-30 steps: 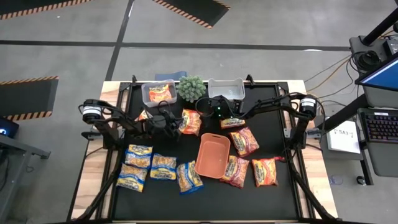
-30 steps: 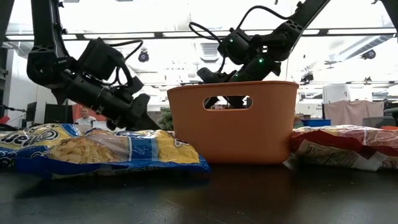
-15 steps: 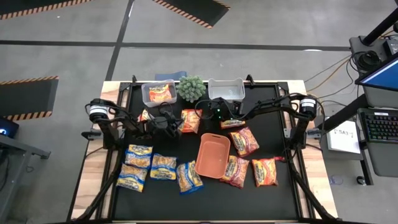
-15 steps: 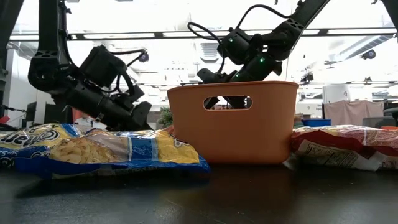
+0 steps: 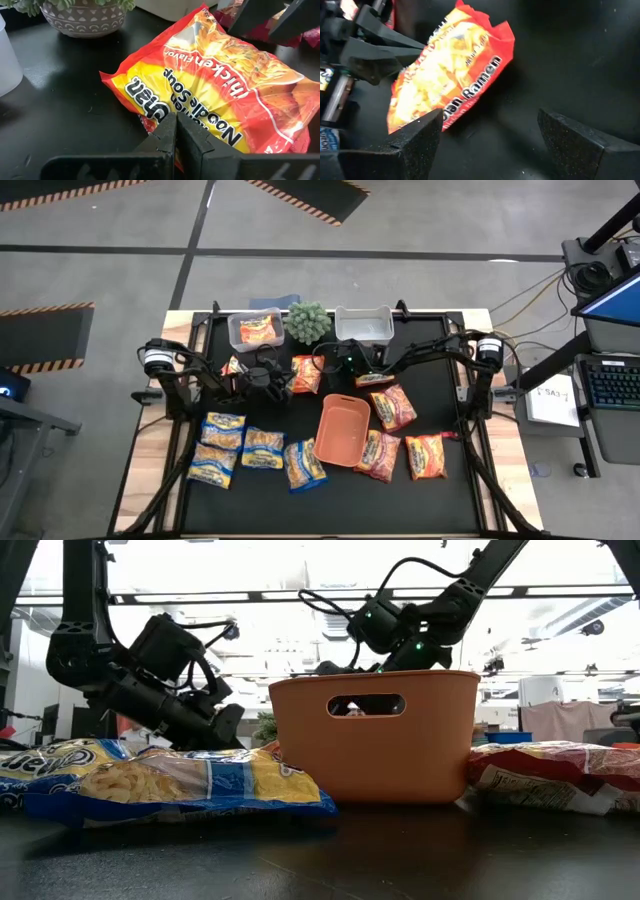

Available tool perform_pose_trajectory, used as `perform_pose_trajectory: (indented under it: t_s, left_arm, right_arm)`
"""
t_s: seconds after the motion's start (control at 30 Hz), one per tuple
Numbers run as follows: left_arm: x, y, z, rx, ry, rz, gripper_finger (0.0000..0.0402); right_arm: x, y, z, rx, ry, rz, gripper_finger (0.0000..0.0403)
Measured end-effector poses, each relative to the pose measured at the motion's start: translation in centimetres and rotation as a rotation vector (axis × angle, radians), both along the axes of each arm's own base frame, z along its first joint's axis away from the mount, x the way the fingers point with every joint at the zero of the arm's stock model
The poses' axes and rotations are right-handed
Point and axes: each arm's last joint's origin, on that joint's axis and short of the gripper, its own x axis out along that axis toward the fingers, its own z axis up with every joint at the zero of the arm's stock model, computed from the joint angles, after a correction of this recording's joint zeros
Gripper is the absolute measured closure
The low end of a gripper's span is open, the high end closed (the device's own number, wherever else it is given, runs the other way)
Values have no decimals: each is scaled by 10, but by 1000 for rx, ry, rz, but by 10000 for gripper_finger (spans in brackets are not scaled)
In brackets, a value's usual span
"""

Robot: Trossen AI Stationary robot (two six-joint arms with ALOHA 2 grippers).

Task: Sort Maruchan noodles
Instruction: Put the orange noodle pack into the transparent bin

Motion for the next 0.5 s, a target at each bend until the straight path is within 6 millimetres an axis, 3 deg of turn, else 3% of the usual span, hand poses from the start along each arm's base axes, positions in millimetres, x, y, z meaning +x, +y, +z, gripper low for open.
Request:
perform_pose_trajectory:
  t_s: [0.5]
  left_arm:
    - [0, 0, 0, 1, -6, -7, 401]
  right_arm:
    - [12, -3, -12, -5, -93, -15, 85]
